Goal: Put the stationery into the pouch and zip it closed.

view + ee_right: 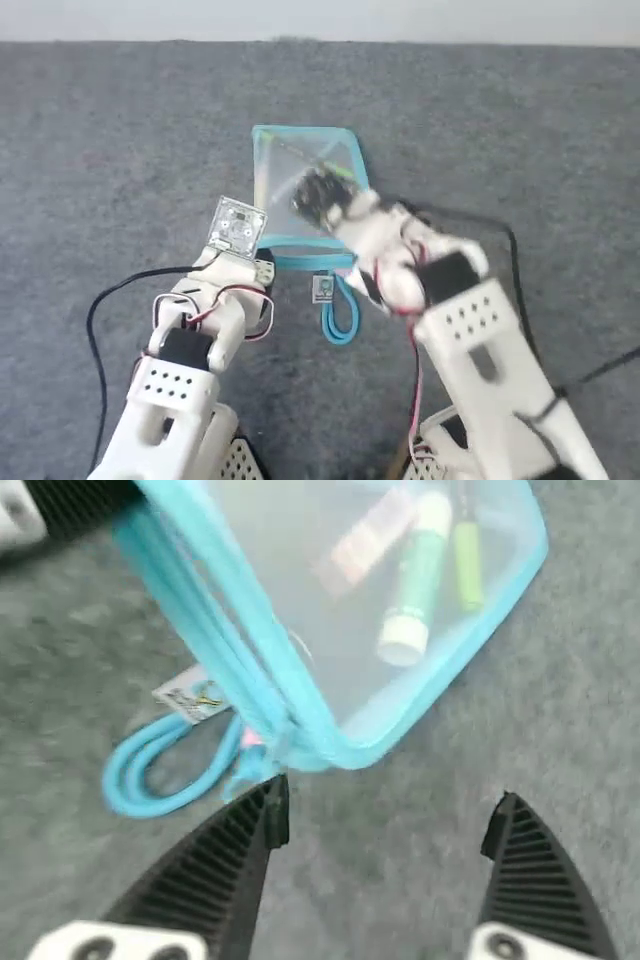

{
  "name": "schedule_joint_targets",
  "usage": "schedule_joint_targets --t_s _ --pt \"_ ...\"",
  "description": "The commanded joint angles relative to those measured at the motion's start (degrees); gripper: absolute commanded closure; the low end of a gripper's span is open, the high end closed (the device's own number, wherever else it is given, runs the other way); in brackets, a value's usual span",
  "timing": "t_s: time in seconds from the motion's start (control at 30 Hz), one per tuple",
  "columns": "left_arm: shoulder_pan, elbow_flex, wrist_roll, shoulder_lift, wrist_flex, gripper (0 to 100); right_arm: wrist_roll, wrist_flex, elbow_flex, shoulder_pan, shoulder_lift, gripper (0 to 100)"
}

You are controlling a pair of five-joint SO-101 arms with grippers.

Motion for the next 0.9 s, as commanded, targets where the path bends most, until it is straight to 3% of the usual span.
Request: schedule_joint_targets --t_s 0.0,0.2,0.47,0.87 --pt "-2.64 -3.74 -0.35 -1.41 0.26 99 5.45 -13.76 13.54 2.33 -8.66 69.0" --pt "-2.90 -3.74 -1.05 -1.41 0.35 99 13.63 -18.33 19.52 3.21 -10.42 68.8" --pt "-2.81 -3.74 -1.05 -1.41 0.35 99 14.68 -20.70 19.69 -0.48 -8.75 68.8" --pt "-2.81 -7.16 -1.05 -1.41 5.80 99 17.85 -32.92 16.79 -0.22 8.04 69.0"
